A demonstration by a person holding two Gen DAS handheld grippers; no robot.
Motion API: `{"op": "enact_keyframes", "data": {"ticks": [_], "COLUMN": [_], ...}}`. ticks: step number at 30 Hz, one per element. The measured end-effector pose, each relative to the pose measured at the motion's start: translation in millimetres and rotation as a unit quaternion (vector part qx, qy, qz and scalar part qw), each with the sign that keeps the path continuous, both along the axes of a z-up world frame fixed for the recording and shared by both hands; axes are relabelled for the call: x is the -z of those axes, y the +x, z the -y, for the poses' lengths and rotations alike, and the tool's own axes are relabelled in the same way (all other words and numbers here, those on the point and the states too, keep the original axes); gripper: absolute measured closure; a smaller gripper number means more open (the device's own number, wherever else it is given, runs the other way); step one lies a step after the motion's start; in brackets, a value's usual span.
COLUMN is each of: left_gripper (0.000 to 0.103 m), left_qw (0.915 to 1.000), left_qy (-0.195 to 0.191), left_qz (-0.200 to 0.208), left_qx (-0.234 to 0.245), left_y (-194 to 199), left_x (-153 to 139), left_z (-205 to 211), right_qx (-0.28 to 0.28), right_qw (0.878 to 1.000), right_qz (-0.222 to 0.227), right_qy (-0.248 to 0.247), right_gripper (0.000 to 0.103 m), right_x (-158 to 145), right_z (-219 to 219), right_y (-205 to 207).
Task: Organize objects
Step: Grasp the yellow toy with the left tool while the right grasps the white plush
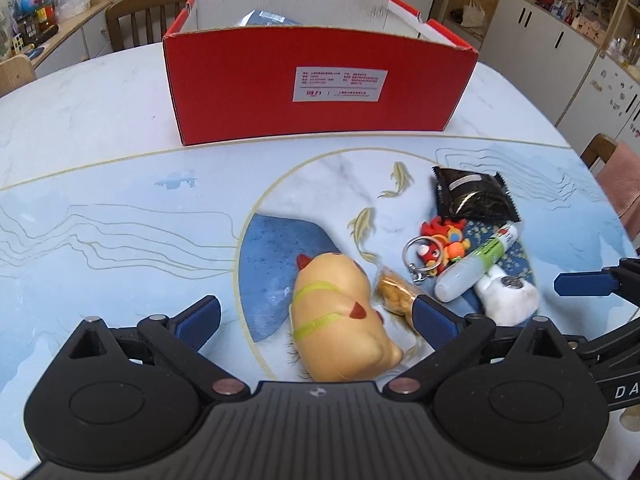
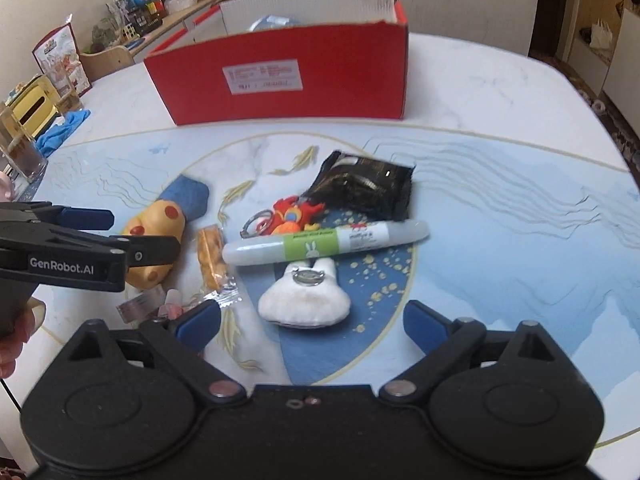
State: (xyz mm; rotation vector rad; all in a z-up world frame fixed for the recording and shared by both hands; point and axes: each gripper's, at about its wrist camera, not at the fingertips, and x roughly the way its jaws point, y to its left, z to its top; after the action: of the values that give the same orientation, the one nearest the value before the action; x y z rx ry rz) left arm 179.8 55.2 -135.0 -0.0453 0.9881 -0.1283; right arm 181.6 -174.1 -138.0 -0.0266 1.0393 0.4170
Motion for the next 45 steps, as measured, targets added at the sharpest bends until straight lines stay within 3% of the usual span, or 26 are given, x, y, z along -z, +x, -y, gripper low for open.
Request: {"op": "enact_keyframes", "data": {"ticks": [9,14,20,26,45], "left_gripper": [0.004,0.031,0.054,0.056,0.057], "left_qw": [0.9999,0.9999,0.9995,0.9991,0.9986], "left_qy": [-0.003,-0.006,-0.012,-0.015,-0.028], "left_qz": [0.005,0.005,0.012,0.014,-0.001], "left_qx": [0.011,0.014,0.027,0.037,0.044], "left_y": [1,1,-3,-6,-20], "left_x": [6,5,0,-6,-46], "left_z": [0,0,3,8,12], "right_qx": [-0.005,-0.006,-0.008,-0.001,-0.011], "right_qw": [1.000,1.000,1.000,1.000,0.999], "right_qz": [-0.013,-0.012,-0.009,-0.005,0.020], "right_qy": [-0.008,-0.015,-0.015,-0.010,0.025], "right_gripper": [0.023,0.031,0.045,0.052,0.053], "right_x": [11,13,11,11,-37], "right_z": [-10,-13,-15,-10,3], "right_y": [4,5,5,3,-21]}}
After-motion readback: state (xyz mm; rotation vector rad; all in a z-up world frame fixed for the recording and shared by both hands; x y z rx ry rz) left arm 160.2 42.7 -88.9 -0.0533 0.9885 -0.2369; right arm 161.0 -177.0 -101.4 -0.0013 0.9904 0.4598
